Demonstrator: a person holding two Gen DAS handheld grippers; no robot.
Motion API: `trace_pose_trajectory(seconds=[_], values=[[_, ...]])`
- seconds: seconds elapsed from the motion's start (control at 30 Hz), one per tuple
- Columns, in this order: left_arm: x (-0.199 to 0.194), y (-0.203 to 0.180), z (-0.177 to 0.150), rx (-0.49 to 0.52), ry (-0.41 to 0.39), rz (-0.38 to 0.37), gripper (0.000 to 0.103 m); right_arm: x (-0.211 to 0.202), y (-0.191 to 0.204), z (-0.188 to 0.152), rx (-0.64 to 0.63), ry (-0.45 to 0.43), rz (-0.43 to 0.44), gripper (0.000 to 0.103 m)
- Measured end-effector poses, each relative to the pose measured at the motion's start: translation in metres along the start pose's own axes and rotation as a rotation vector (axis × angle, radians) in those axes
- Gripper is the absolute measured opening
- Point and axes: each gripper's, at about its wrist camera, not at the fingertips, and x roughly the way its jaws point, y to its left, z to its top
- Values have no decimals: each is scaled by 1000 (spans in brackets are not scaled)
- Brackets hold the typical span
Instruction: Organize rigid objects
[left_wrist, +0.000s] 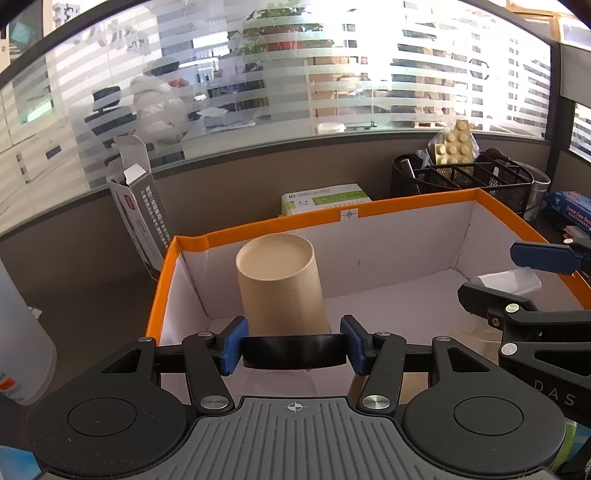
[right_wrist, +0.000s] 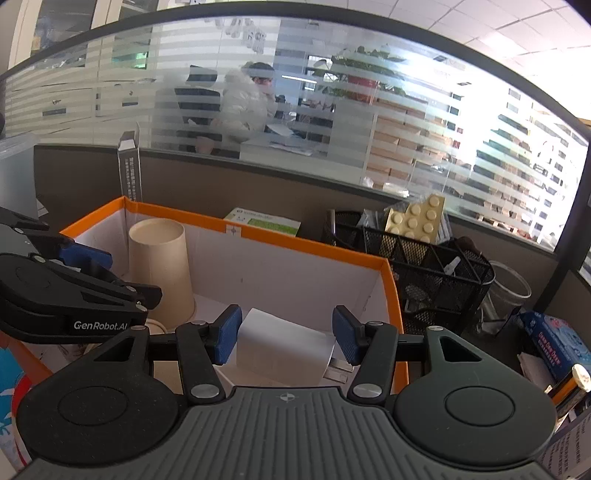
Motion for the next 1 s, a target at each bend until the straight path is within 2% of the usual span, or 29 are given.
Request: trace_pose_trajectory(seconds=[0.3, 0.47, 1.0], values=[[2, -1, 1, 9, 7, -2, 53, 10, -1, -6, -11, 38, -8, 51], [5, 3, 3, -4, 39, -30, 53, 10, -2, -6, -7, 46, -8, 51], [10, -4, 3, 49, 74, -12, 53, 15, -12, -4, 41, 93, 28, 51]])
